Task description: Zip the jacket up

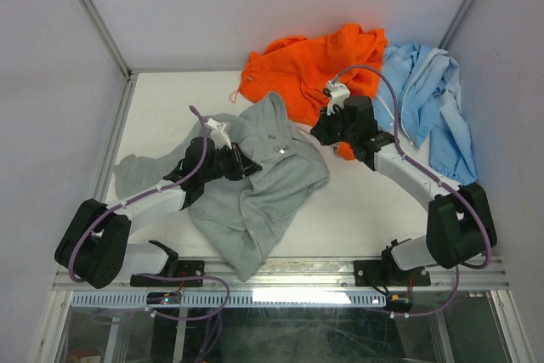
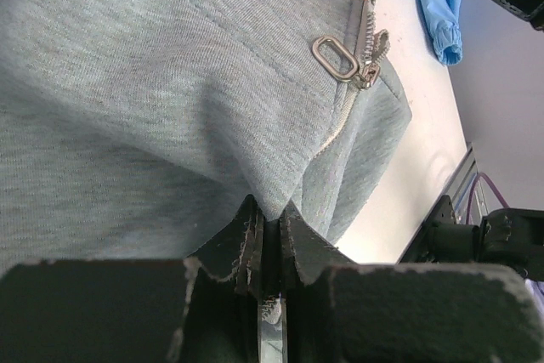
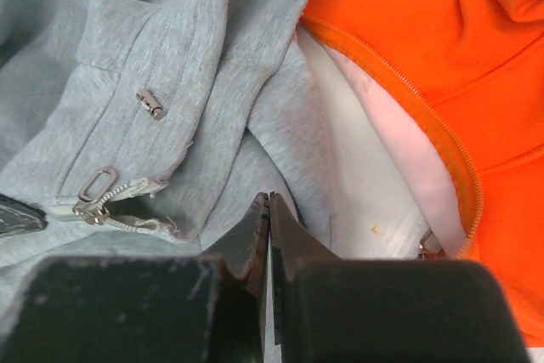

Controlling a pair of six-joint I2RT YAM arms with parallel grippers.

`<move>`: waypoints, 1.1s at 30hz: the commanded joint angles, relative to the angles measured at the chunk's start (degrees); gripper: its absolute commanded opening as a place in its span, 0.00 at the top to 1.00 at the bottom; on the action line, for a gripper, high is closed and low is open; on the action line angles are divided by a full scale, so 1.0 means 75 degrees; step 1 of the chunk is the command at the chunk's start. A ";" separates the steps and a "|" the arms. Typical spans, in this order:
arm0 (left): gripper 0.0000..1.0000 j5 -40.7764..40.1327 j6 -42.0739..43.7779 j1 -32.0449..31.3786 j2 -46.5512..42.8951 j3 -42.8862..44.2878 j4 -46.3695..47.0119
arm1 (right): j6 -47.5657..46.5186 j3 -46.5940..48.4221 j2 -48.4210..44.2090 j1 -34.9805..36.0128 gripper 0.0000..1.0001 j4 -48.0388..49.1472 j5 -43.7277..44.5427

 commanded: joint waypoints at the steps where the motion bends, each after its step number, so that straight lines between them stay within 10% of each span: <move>1: 1.00 0.0087 0.0137 0.0038 -0.0277 0.0187 -0.0007 | -0.0818 0.0172 -0.0450 0.0559 0.88 0.0375 -0.0407; 7: 1.00 0.0254 0.0217 0.0037 -0.0172 0.0259 0.0006 | -0.1334 0.1042 -0.0141 0.1484 0.63 -0.0497 -0.0533; 18: 1.00 0.0114 0.0277 -0.0152 0.0175 0.0163 0.0053 | -0.1486 0.3241 0.2105 0.2467 0.54 -0.2701 0.0992; 33: 1.00 -0.0360 0.0464 -0.0396 0.0387 0.0171 -0.0135 | -0.1310 0.2902 0.2356 0.2804 0.51 -0.3250 0.2912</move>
